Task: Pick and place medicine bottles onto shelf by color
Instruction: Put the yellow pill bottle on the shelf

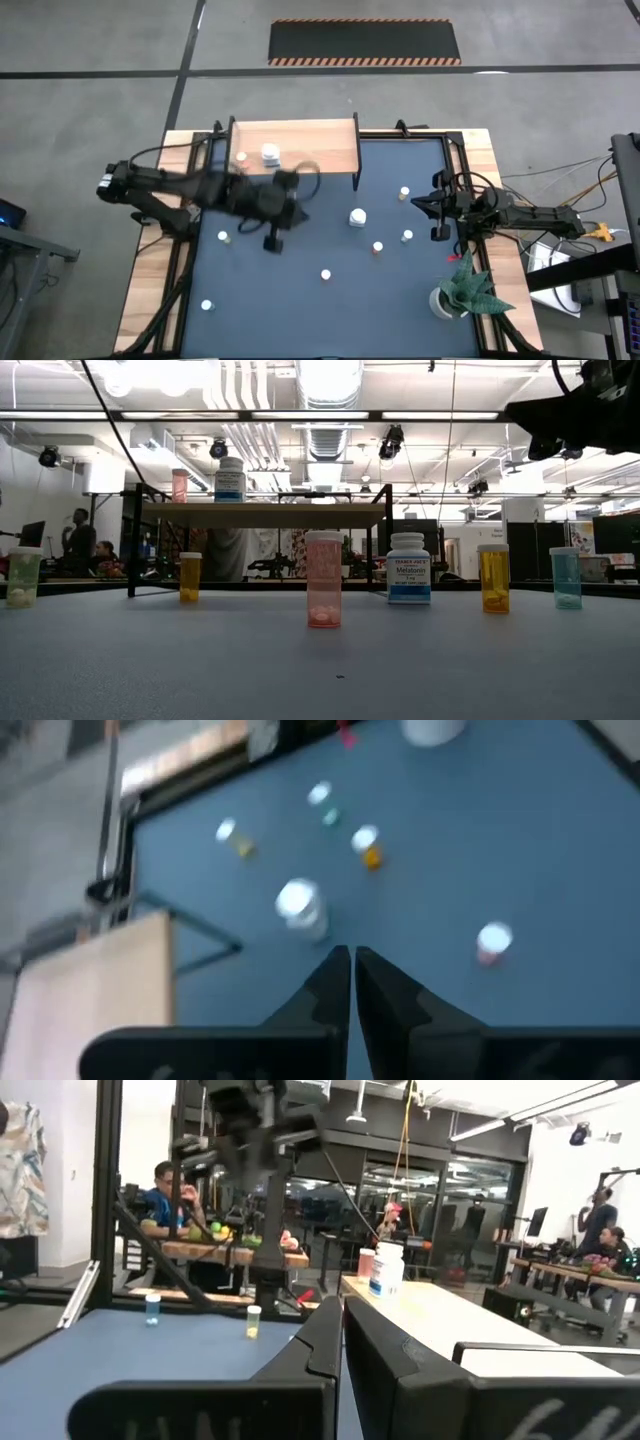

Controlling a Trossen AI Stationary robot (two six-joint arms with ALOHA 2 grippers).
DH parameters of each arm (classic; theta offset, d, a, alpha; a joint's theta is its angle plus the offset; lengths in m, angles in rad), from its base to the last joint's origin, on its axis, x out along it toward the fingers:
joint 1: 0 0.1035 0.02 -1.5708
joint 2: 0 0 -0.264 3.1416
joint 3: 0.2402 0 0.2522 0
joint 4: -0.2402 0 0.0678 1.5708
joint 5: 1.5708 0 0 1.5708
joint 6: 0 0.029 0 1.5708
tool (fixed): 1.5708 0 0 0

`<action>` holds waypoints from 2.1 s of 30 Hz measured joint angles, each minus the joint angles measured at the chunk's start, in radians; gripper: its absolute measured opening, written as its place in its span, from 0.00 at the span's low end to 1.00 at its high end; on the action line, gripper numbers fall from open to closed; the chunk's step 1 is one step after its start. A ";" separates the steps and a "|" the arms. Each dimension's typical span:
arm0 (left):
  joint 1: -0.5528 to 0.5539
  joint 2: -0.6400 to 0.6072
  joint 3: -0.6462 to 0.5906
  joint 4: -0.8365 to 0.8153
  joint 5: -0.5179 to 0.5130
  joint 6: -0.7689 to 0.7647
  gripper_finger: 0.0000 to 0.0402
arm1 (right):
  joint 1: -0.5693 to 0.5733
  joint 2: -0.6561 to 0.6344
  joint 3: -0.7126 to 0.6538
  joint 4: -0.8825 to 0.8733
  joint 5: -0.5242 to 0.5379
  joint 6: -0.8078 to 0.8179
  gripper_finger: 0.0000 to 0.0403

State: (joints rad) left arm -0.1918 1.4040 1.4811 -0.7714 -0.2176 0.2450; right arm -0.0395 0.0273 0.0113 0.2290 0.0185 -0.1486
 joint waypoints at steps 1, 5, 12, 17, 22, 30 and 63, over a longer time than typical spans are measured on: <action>-0.029 -0.011 -0.046 0.058 -0.014 0.001 0.01 | 0.000 0.000 0.000 0.002 0.000 0.000 0.02; -0.109 -0.046 -0.222 0.285 -0.086 0.006 0.01 | 0.000 0.002 0.000 0.052 0.000 0.002 0.02; -0.124 -0.085 -0.462 0.579 -0.114 0.016 0.01 | 0.000 0.030 0.000 0.199 0.001 -0.011 0.02; -0.123 -0.120 -0.576 0.732 -0.114 0.115 0.01 | 0.000 0.106 0.000 0.335 0.001 -0.026 0.02; -0.121 -0.184 -0.633 0.843 -0.129 0.259 0.01 | 0.000 0.214 0.000 0.493 0.001 -0.027 0.02; -0.108 -0.265 -0.650 0.898 -0.136 0.320 0.01 | 0.000 0.438 0.154 0.474 0.006 -0.082 0.02; -0.109 -0.430 -0.759 0.925 -0.171 0.348 0.01 | -0.087 1.025 1.047 -1.478 0.210 0.792 0.04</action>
State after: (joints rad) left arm -0.3004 0.9740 0.7219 0.1534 -0.3884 0.5931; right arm -0.1265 1.0522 1.0583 -1.2489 0.2283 0.6438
